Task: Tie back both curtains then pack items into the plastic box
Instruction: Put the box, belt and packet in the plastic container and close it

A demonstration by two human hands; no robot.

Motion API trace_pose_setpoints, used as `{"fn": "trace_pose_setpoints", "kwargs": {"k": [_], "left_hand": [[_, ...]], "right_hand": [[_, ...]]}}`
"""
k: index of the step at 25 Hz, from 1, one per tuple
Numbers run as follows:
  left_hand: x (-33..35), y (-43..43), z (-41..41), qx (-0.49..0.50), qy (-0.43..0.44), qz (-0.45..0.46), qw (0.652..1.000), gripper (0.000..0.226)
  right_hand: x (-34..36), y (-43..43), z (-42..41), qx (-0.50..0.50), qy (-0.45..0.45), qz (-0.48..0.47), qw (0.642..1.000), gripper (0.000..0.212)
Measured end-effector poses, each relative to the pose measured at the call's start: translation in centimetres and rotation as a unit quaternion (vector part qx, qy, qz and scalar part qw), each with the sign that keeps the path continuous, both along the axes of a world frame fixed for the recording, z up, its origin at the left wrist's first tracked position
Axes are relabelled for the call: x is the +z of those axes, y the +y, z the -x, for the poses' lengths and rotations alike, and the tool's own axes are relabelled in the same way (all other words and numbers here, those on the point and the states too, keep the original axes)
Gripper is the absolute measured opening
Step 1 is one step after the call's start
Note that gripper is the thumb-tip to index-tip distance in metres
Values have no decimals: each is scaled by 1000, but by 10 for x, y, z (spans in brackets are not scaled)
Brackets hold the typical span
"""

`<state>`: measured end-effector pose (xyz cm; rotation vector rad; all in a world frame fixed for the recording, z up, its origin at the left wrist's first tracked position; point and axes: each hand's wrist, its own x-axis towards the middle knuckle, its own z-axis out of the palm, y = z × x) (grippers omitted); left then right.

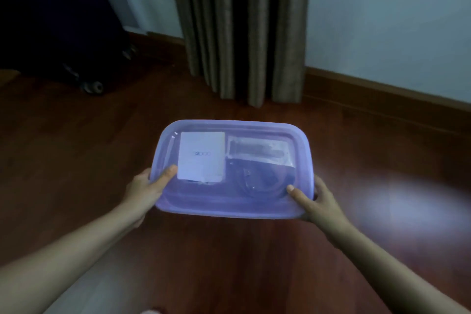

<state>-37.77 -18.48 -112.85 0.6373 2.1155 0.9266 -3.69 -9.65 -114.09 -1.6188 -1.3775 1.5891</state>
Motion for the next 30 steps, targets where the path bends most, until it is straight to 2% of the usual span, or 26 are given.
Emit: {"fn": "trace_pose_setpoints", "kwargs": {"k": [2, 3, 7, 9, 11, 14, 16, 18, 21, 24, 27, 30], "left_hand": [[15, 4, 51, 32, -3, -16, 999, 67], [24, 6, 75, 46, -2, -22, 999, 68], [64, 17, 157, 92, -10, -54, 994, 45], [81, 20, 192, 115, -18, -60, 991, 47], [93, 25, 219, 132, -23, -63, 989, 47], [98, 34, 237, 153, -50, -66, 985, 46], [93, 40, 241, 168, -65, -61, 982, 42], [84, 49, 246, 188, -87, -39, 977, 46], [62, 72, 259, 211, -109, 11, 971, 59], [43, 99, 269, 223, -130, 12, 966, 58], [33, 118, 271, 260, -187, -43, 946, 54], [17, 131, 265, 319, -247, -93, 910, 43]], "right_hand": [[11, 21, 54, 20, 15, 11, 1000, 87], [18, 30, 81, 31, 21, 11, 999, 87], [55, 60, 177, 47, 9, -10, 999, 67], [74, 67, 216, 59, 11, -8, 998, 65], [93, 75, 248, 57, 26, 34, 997, 70], [105, 86, 281, 16, 93, 184, 978, 65], [103, 96, 299, 5, 122, 248, 961, 67], [93, 110, 319, -36, 146, 243, 958, 70], [72, 132, 345, -103, 141, 224, 959, 61], [47, 153, 364, -117, 143, 215, 959, 58], [27, 169, 379, -138, 124, 211, 960, 60], [11, 167, 392, -179, 136, 213, 951, 57]]}}
